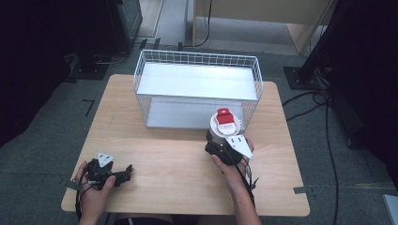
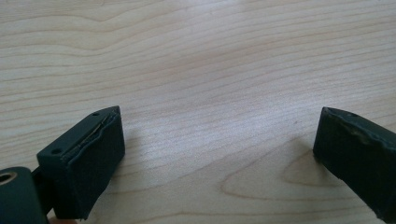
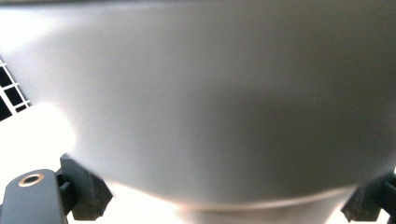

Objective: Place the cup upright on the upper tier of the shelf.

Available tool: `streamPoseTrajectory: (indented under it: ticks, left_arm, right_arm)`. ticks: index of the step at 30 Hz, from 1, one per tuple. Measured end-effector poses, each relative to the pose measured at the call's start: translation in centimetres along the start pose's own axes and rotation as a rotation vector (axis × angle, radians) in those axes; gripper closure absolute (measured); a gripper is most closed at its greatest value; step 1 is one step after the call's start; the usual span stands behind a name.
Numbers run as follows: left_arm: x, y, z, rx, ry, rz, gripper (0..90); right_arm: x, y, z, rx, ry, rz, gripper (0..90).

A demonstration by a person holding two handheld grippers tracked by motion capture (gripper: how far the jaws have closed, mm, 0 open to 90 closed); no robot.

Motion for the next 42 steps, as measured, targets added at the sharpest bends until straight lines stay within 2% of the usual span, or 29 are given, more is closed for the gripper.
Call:
streamPoseTrajectory:
  ticks: [27,42]
  left_arm:
    - [0.0,0.0,0.0,-0.002,0.001,0.001,2.5]
    - [0.0,0.0,0.0,0.0,0.002,0.001,2.6]
  right_arm:
    - [-0.4,-1.3,5.1,0.026,0.075,0.027,11.2]
    - [-1.0,-2.4,8.9,0.041,0.128,0.045,11.2]
Point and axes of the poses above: each handheld gripper's, and its own axes: x roughly backward along the jaws, z roughly out of its top, y roughly to its right, the point moved 1 cm from there along -x, roughly forward along the jaws
